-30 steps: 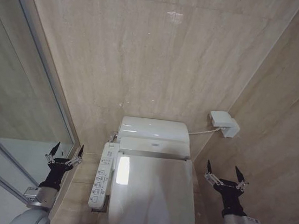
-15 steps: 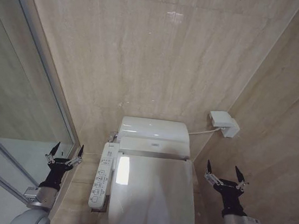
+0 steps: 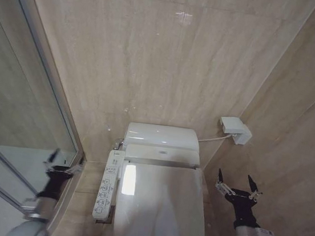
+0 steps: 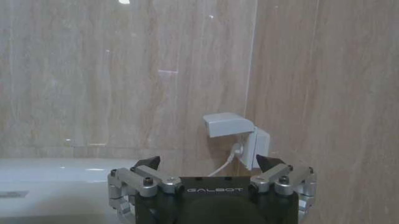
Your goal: Open the toilet lid, clean the toilet bowl with a toilet brush, close the toilet lid, and flush.
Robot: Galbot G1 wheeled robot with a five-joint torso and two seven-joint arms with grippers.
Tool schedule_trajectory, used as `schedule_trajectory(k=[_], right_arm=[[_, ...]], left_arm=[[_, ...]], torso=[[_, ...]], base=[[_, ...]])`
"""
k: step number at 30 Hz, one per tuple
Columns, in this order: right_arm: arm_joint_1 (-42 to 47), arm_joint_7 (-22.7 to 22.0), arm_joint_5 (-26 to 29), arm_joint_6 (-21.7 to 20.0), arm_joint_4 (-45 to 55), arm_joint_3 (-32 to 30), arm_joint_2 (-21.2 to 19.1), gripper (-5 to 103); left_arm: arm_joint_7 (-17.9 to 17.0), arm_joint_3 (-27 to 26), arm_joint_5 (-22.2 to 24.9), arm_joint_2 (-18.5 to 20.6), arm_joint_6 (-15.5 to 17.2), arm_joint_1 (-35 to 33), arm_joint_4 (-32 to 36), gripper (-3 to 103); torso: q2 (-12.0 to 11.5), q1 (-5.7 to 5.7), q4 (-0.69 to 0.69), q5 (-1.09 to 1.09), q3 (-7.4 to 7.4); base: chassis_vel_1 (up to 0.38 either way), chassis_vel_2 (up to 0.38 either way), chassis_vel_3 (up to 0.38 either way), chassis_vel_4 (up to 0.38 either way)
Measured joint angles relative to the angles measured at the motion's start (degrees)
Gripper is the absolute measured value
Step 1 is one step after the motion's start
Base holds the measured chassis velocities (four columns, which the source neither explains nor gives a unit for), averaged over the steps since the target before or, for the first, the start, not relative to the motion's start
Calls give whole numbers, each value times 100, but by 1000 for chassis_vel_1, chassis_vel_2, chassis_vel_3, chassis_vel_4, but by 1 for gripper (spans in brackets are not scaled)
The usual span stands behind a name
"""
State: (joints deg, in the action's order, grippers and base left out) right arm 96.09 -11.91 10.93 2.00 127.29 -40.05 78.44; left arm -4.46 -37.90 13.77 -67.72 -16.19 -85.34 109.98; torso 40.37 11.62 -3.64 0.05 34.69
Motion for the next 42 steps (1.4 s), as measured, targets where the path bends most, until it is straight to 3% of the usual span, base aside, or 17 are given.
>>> schedule_trajectory(k=[2,8,22,36,42], right_arm=[[0,0,0,0,0,0,0,100],[0,0,0,0,0,1,0,100],[0,0,0,0,0,1,0,100],[0,0,0,0,0,1,0,100],[0,0,0,0,0,1,0,100]], left_arm=[[-4,-139,-31,75,-18,16,-5,100],[-2,-283,-40,162,-29,52,-29,100],[-3,271,-163,-297,6,103,-82,100],[-23,-371,100,176,-12,-381,267,100],[-69,-283,145,37,4,-297,231,100]], torso=[[0,0,-2,-9,0],[0,0,-3,-5,0],[0,0,-3,-5,0],[0,0,-2,-4,0],[0,0,-4,-6,0]], base=[[0,0,0,0],[0,0,0,0],[0,0,0,0],[0,0,0,0],[0,0,0,0]])
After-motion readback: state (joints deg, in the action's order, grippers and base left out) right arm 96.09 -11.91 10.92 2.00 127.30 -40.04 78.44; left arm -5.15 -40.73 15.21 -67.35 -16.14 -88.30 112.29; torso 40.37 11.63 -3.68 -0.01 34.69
